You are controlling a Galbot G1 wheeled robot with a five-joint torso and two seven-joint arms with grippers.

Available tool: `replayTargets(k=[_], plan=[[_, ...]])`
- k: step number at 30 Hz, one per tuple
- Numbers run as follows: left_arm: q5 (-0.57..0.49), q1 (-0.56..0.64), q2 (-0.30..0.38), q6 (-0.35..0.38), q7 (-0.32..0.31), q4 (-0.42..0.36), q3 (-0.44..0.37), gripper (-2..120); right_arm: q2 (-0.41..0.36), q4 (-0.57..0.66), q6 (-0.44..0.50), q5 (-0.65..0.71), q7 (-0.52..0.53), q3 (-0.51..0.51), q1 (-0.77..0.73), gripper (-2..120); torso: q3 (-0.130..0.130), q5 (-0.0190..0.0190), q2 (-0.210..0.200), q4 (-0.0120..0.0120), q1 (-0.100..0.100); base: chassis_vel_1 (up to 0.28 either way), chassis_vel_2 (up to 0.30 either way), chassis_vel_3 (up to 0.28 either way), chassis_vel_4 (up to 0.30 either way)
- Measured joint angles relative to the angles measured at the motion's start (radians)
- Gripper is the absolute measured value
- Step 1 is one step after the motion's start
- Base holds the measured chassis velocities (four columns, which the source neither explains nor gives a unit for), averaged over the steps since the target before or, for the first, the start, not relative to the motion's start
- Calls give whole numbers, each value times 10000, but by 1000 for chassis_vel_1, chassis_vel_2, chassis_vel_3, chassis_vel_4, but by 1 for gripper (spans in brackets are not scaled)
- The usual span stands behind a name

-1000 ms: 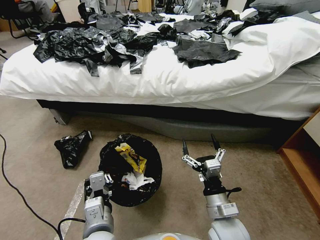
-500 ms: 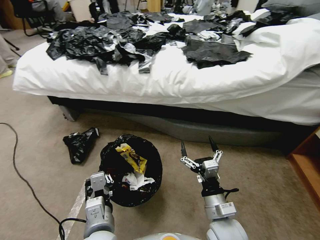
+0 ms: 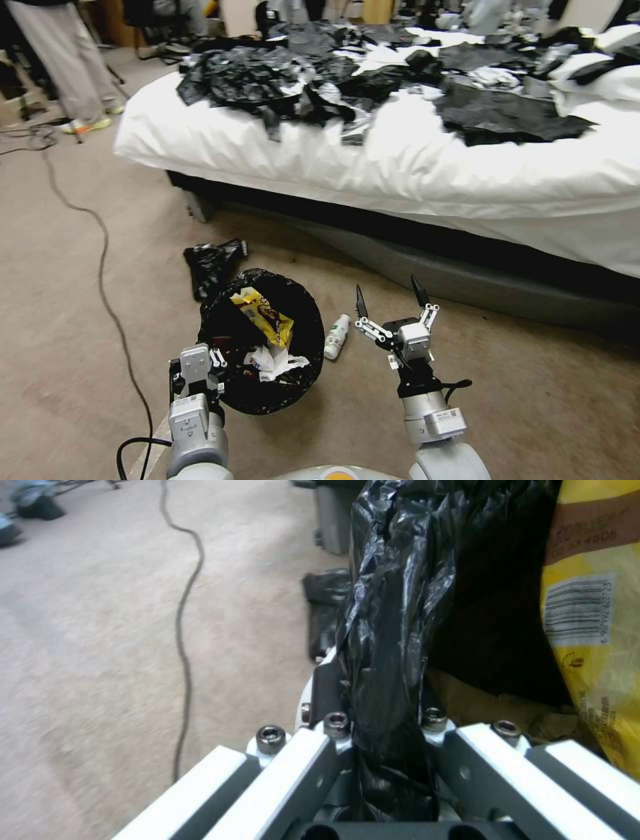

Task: Pick up the trash bin, then pick up the garbage from the floor and place it into the trash bin.

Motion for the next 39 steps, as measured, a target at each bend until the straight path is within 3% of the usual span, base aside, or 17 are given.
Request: replayTargets(k=[22, 25, 26, 28, 30, 31, 32, 39], plan=[[10, 20, 34, -162, -5, -62, 21, 1, 29, 36, -267, -152, 123, -4, 34, 100, 0, 0, 0, -3, 0, 47, 47, 52, 52], [30, 55, 56, -181, -12, -55, 65, 1, -25, 31, -1533, 423, 393, -42, 325, 100, 0, 1, 0, -1, 0, 0, 0, 0, 0], [30, 55, 56, -181, -12, -55, 65, 1, -25, 31, -1533, 423, 393, -42, 325, 100, 0, 1, 0, -1, 0, 0, 0, 0, 0], [37, 61, 79, -181, -14, -88, 77, 1, -189, -175, -2973, 796, 613, 23, 740, 100, 0, 0, 0, -3, 0, 0, 0, 0, 0], [40, 56, 82, -181, -13, -90, 76, 1, -223, -280, -3316, 982, 715, 8, 863, 100, 0, 1, 0, -2, 0, 0, 0, 0, 0], [43, 35, 84, -177, -13, -94, 73, 1, -319, -683, -4337, 1643, 963, -74, 1259, 100, 1, 1, 0, 0, 0, 0, 0, 0, 0], [44, 30, 83, -174, -14, -95, 72, 1, -355, -883, -4731, 1916, 1030, -106, 1417, 100, 1, 1, 0, -1, 0, 0, 0, 0, 0], [49, -57, 53, -147, -16, 51, 68, 1, -424, -2565, -6396, 3437, 1194, -387, 2486, 100, 1, 0, 0, 0, 1, 0, 0, 0, 0]])
